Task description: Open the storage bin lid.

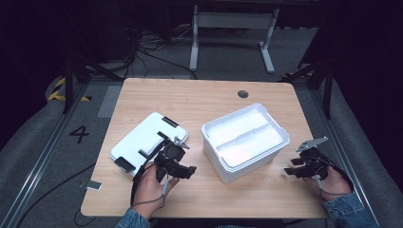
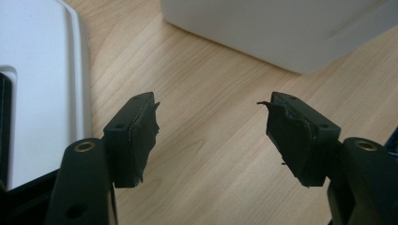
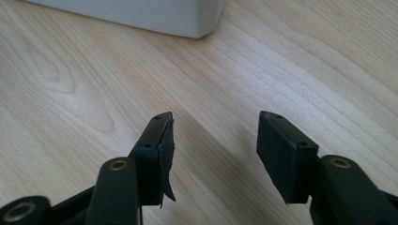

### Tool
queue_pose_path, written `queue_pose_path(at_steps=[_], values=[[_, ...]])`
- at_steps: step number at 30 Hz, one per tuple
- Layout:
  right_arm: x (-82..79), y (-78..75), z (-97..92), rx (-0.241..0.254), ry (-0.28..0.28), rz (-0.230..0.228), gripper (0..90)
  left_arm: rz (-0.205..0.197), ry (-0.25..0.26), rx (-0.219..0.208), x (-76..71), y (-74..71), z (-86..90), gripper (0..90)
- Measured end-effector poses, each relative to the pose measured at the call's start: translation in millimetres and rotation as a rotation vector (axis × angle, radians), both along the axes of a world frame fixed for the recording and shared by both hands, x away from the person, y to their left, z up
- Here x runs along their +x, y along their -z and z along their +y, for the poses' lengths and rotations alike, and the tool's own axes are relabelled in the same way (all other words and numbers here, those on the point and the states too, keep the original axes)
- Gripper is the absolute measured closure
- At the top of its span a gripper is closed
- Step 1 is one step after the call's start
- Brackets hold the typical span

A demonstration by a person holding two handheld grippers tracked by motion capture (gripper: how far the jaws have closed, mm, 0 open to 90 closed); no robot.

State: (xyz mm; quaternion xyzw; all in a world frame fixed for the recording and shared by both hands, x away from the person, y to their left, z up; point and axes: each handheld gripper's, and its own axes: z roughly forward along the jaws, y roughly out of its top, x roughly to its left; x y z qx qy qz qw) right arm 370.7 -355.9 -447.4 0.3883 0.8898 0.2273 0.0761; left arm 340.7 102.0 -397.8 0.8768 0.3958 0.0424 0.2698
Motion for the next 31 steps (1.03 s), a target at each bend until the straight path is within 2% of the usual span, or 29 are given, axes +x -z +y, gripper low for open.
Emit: queue_pose_path(at_steps=[2, 4, 8, 10, 13, 15, 16, 17, 18, 21, 22, 23, 27, 28, 29, 31], values=[[0.1, 0.6, -0.3, 0.001, 0.001, 0.000, 46.8, -0.005, -0.003, 0.008, 0.5, 6.1, -2.0, 34.3], [0.6, 1.8, -0.8, 0.002, 0.002, 0.000, 47.1, 0.007, -0.011, 0.010, 0.4, 14.2, -5.2, 34.1], [1.2, 4.4, -1.8, 0.003, 0.010, -0.004, 47.0, 0.019, -0.008, 0.043, 0.9, 31.4, -13.5, 33.4], [1.4, 5.2, -2.2, 0.004, 0.011, -0.009, 47.0, -0.007, -0.017, 0.053, -0.8, 39.7, -17.9, 34.3], [2.1, 6.7, -2.5, 0.003, 0.014, -0.019, 46.9, 0.024, -0.022, 0.072, 1.2, 50.1, -22.0, 33.9], [2.2, 8.3, -3.1, 0.000, 0.017, -0.023, 46.9, 0.027, -0.030, 0.073, 2.8, 56.6, -22.1, 33.5], [2.4, 9.2, -3.8, 0.001, 0.018, -0.029, 46.7, -0.002, -0.041, 0.081, 1.7, 58.5, -22.5, 32.3], [2.4, 9.2, -3.8, 0.001, 0.018, -0.029, 46.7, -0.002, -0.041, 0.081, 1.7, 58.5, -22.5, 31.6], [2.3, 9.8, -4.6, 0.004, 0.023, -0.034, 46.7, -0.035, -0.049, 0.098, 0.6, 60.4, -23.1, 31.6], [3.3, 11.6, -8.5, 0.022, 0.035, -0.059, 45.9, -0.070, -0.053, 0.107, -1.2, 63.7, -25.8, 27.6], [3.3, 11.6, -8.5, 0.022, 0.035, -0.059, 45.9, -0.070, -0.053, 0.107, -1.2, 63.7, -25.8, 26.0], [3.2, 12.3, -9.1, 0.026, 0.039, -0.068, 45.5, -0.081, -0.056, 0.098, -1.2, 65.0, -25.6, 26.0], [2.4, 15.9, -8.6, 0.049, 0.046, -0.107, 42.4, -0.143, -0.047, 0.040, -3.1, 73.9, -22.7, 15.2], [2.4, 15.9, -8.6, 0.049, 0.046, -0.107, 42.4, -0.143, -0.047, 0.040, -3.1, 73.9, -22.7, 14.6], [2.4, 17.1, -7.9, 0.057, 0.045, -0.119, 41.0, -0.177, -0.036, 0.006, -4.9, 77.9, -19.3, 13.9], [2.3, 17.7, -7.5, 0.062, 0.048, -0.123, 40.2, -0.187, -0.030, -0.006, -5.3, 79.5, -18.1, 12.1]])
